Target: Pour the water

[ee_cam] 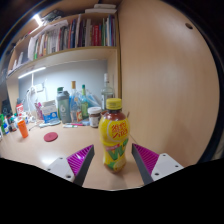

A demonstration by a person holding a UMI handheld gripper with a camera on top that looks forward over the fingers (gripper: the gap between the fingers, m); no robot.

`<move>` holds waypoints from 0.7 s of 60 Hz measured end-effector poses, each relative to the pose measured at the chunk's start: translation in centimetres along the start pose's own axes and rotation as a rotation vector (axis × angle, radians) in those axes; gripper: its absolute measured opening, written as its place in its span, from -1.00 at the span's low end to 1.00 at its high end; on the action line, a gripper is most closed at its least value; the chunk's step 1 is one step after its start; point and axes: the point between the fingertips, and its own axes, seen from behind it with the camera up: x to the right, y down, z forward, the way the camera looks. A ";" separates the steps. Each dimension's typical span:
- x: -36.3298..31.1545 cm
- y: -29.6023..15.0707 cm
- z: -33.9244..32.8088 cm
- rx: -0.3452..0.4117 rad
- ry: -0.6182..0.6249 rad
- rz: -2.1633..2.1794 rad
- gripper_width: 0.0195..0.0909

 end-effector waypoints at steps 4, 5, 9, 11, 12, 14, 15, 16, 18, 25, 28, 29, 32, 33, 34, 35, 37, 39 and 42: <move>0.5 -0.2 2.1 0.020 -0.003 0.002 0.79; 0.6 -0.2 2.6 0.023 -0.008 0.005 0.78; 0.6 -0.2 4.5 0.037 -0.020 0.019 0.78; 0.6 -0.2 5.2 0.043 -0.024 0.020 0.76; 0.5 -0.2 5.5 0.044 -0.030 0.018 0.56; 0.2 0.1 6.2 0.032 -0.044 0.012 0.15; 0.0 0.6 6.4 0.014 -0.053 0.010 -0.05; 0.1 0.6 6.5 0.016 -0.052 0.011 -0.25; 0.4 0.5 6.6 0.024 -0.033 0.024 -0.26; 0.7 0.6 6.9 0.027 0.015 0.044 -0.41; 0.7 0.8 7.1 0.004 0.029 0.060 -0.48; 0.7 0.7 7.1 -0.003 0.033 0.063 -0.50; 0.5 1.0 7.1 -0.033 0.045 0.088 -0.54; 0.3 1.0 7.2 -0.047 0.039 0.103 -0.63; -0.1 1.0 7.3 -0.063 0.029 0.121 -0.63; -0.6 0.9 7.3 -0.073 0.015 0.134 -0.64; -1.6 0.1 7.3 -0.080 -0.008 0.142 -0.65; -2.0 -1.2 7.2 -0.075 -0.010 0.127 -0.65; -3.3 -3.6 7.0 -0.059 -0.002 0.092 -0.65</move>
